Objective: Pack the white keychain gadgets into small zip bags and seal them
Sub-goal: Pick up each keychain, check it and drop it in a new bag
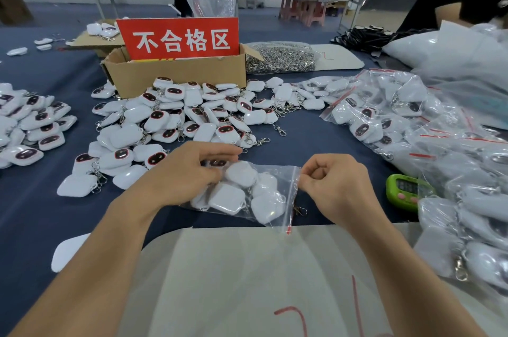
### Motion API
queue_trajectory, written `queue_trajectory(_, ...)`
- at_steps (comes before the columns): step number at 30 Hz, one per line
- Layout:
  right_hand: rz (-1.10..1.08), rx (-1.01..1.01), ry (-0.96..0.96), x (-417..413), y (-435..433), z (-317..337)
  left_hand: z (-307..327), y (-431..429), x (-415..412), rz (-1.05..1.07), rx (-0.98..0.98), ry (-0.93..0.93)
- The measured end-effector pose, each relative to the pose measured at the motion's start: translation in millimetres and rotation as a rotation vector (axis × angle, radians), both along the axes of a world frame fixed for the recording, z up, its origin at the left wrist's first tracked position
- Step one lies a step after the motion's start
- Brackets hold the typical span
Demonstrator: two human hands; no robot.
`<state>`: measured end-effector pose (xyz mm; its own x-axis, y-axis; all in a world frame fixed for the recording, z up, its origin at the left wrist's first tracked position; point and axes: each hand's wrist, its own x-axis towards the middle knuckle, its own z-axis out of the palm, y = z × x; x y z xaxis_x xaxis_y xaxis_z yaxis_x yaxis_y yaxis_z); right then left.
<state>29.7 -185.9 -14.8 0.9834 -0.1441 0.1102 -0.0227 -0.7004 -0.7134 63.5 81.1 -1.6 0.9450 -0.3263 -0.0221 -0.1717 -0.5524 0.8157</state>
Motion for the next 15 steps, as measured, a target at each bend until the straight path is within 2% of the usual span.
queue_trajectory(2,-0.003,0.001,-0.006,0,0,0,6,-2,-4,-0.029,-0.179,0.071)
queue_trajectory(3,-0.005,-0.001,-0.008,1,-1,0,8,-3,-7,-0.062,-0.197,0.091)
queue_trajectory(7,-0.007,-0.008,-0.007,1,0,-1,12,-8,-13,-0.071,-0.008,0.103)
queue_trajectory(11,-0.015,-0.016,-0.003,2,0,-1,21,-24,-18,-0.057,0.012,-0.044)
queue_trajectory(15,-0.058,-0.015,-0.037,4,-2,-1,11,-57,-26,-0.118,0.361,-0.236)
